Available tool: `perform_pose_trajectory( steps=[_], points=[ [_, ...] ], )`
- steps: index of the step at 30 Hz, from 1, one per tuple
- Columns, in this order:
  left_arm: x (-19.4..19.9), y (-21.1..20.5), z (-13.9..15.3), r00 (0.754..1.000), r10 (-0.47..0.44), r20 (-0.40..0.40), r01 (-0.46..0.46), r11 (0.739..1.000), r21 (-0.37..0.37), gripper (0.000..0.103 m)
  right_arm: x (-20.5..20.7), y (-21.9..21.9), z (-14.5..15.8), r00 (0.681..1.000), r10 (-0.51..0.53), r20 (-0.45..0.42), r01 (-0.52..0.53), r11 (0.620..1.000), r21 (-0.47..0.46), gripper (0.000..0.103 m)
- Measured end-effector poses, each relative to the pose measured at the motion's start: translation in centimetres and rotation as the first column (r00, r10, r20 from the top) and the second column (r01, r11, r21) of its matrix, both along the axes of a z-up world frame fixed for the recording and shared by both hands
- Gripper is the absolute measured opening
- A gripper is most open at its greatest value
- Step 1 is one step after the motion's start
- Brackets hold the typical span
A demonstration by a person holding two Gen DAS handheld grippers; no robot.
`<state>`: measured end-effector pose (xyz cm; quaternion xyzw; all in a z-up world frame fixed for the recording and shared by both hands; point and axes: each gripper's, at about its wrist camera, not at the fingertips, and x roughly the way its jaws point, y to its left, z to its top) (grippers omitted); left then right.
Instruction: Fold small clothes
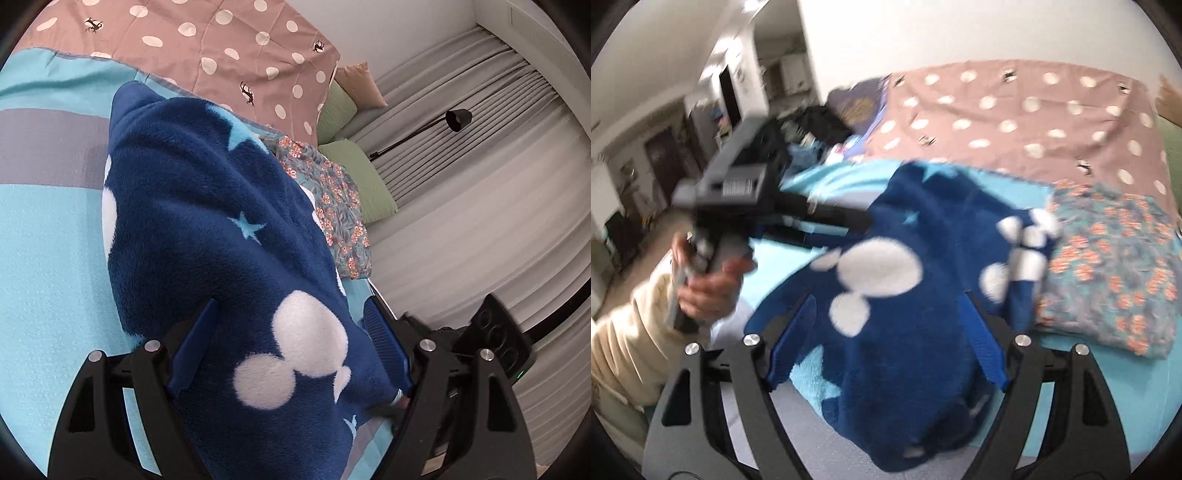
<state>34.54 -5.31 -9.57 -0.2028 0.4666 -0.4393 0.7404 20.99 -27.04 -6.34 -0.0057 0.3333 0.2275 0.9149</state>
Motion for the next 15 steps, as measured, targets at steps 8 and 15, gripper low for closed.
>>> perform_pose_trajectory(
  steps=[8, 15],
  points=[
    [-0.5, 1.8, 1.4, 0.996, 0.065, -0.069, -0.068, 0.997, -0.042, 0.081, 0.6, -0.3, -3.1, 1.000, -0.007, -0.023, 0.006, 1.000, -0.031, 0.083],
    [-2.7, 7.9, 1.9, 0.984, 0.160, -0.077, -0.162, 0.986, -0.026, 0.096, 0.9, -1.4, -3.6, 1.000, 0.002, -0.028, -0.001, 1.000, 0.026, 0.084]
  ],
)
